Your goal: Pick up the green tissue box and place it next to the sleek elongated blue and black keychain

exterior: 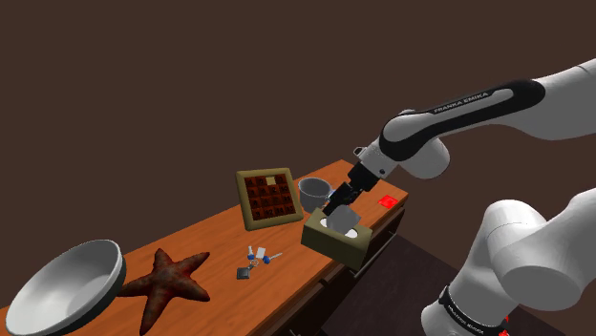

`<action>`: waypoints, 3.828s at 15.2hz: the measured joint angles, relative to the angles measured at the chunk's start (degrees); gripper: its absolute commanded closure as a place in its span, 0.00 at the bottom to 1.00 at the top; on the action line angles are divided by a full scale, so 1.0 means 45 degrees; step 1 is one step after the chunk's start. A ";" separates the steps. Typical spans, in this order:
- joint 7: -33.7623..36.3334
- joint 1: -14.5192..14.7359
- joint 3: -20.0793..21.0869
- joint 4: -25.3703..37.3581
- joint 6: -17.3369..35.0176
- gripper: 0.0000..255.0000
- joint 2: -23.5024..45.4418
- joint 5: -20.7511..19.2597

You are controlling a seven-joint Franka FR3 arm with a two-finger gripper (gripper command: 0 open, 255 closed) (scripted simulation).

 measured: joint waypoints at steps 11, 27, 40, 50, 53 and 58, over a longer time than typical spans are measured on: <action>0.0028 -0.0017 0.0019 0.0059 -0.0003 1.00 -0.0046 -0.0025; 0.1908 -0.1015 0.0691 0.0965 -0.2277 1.00 -0.1522 -0.1485; 0.3303 -0.1564 0.0944 0.2538 -0.4598 1.00 -0.2446 -0.2428; 0.4179 -0.1711 0.1043 0.4009 -0.6146 1.00 -0.2682 -0.2847; 0.4414 -0.1707 0.1073 0.4530 -0.6532 1.00 -0.2601 -0.2920; 0.4749 -0.1746 0.1044 0.5335 -0.7266 1.00 -0.2587 -0.3087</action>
